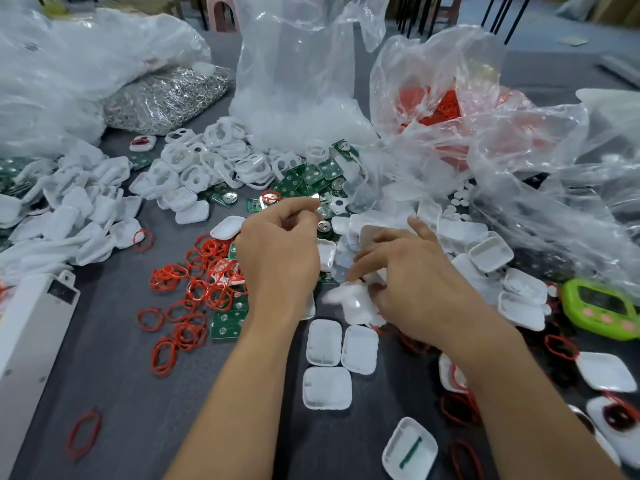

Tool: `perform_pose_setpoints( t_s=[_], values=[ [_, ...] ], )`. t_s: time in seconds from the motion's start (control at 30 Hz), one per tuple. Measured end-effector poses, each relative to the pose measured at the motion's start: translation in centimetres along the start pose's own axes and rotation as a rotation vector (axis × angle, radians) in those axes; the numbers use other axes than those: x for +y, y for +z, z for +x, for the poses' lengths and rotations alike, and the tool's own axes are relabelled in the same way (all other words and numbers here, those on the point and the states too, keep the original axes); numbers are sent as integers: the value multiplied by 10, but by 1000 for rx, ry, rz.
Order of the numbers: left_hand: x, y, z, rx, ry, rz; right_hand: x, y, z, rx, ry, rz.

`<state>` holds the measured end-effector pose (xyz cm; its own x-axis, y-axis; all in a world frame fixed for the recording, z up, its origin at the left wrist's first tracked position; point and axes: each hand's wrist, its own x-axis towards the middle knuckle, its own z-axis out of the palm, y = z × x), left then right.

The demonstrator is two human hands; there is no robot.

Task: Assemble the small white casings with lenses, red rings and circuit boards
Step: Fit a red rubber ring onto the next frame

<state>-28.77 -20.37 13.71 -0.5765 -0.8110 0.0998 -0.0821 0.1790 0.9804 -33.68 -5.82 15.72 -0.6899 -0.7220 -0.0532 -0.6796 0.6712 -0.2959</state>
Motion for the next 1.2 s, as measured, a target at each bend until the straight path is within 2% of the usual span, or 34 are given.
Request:
perform_pose_setpoints(
  t_s=[0.1, 0.17, 0.27, 0.37, 0.5, 0.6, 0.63, 0.77, 0.9, 0.97, 1.03, 1.2],
  values=[
    [1, 1, -5, -63, 27, -33, 6, -1, 0, 140, 36, 266],
    [4, 3, -11, -185, 73, -56, 14, -2, -2, 217, 109, 429],
    [7, 5, -20, -322, 163, 29, 27, -6, 1, 306, 214, 606],
    [6, 9, -27, -440, 120, 32, 32, -10, 0, 361, 205, 651],
    [8, 12, -30, -567, -35, -53, 28, -4, 0, 379, 184, 553],
    [5, 13, -24, -507, -173, -170, 34, -19, -6, 466, 251, 633],
    [4, 14, -21, -473, -208, -203, 40, -28, -10, 430, 254, 594],
    [6, 16, -20, -377, -252, -296, 33, -39, -28, 34, 152, 407],
    [8, 14, -20, -285, -222, -309, -4, -11, -26, -108, 11, 201],
    [6, 12, -19, -264, -225, -322, -10, -1, -23, -105, -35, 140],
    [4, 12, -18, -268, -224, -328, -7, 5, -23, -61, -38, 178],
    [2, 16, -19, -279, -216, -301, 20, 12, -20, 135, 150, 534]
  ],
)
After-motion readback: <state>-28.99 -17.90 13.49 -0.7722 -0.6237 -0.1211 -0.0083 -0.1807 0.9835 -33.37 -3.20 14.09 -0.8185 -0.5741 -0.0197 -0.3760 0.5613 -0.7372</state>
